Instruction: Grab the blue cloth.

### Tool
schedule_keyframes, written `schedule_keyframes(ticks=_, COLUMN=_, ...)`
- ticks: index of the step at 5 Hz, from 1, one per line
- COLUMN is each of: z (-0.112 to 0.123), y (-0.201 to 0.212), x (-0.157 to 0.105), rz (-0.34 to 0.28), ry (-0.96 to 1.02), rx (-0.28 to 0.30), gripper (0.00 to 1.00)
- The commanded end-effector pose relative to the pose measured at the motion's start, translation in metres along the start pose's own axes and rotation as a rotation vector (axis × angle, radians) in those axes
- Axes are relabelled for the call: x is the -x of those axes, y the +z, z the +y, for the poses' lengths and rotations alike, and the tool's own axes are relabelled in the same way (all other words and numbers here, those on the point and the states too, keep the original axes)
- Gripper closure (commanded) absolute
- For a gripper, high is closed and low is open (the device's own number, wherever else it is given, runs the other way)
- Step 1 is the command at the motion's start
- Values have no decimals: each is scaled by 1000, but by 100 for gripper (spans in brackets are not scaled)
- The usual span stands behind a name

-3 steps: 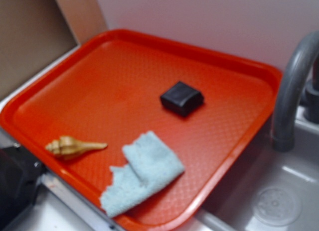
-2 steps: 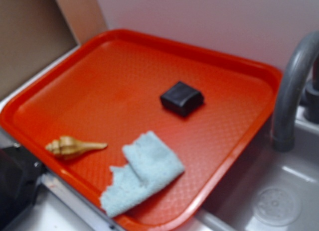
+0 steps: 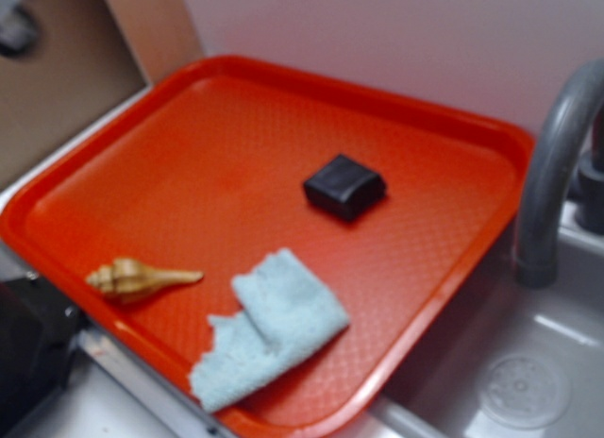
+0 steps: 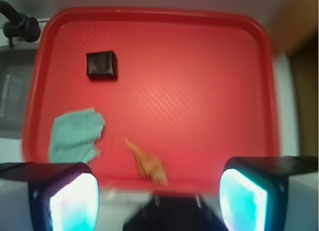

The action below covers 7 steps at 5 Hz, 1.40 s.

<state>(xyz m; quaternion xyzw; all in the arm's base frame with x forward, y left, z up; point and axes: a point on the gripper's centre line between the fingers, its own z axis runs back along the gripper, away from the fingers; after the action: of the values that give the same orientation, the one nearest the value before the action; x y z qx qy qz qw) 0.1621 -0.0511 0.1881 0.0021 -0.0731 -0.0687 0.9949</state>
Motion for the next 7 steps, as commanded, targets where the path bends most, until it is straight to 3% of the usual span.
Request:
schedule_keyframes(ticks=1, z=-55, y=-96, x=-22, rz=-47, ry=-354, rx=35, gripper=0)
schedule_keyframes(ticks=2, z=-68, y=-143, x=-3, rz=-6, ry=-512, rx=91, gripper=0)
schedule_keyframes(ticks=3, z=-76, y=-165, x=15, rz=-2, ry=-635, rx=84, gripper=0)
schedule_keyframes(ticks=5, z=-98, y=-170, x=39, rz=-43, ry=-807, rx=100, gripper=0)
schedule_keyframes(ticks=7, z=-107, y=-126, x=26, rz=-4, ry=-741, rx=283, gripper=0)
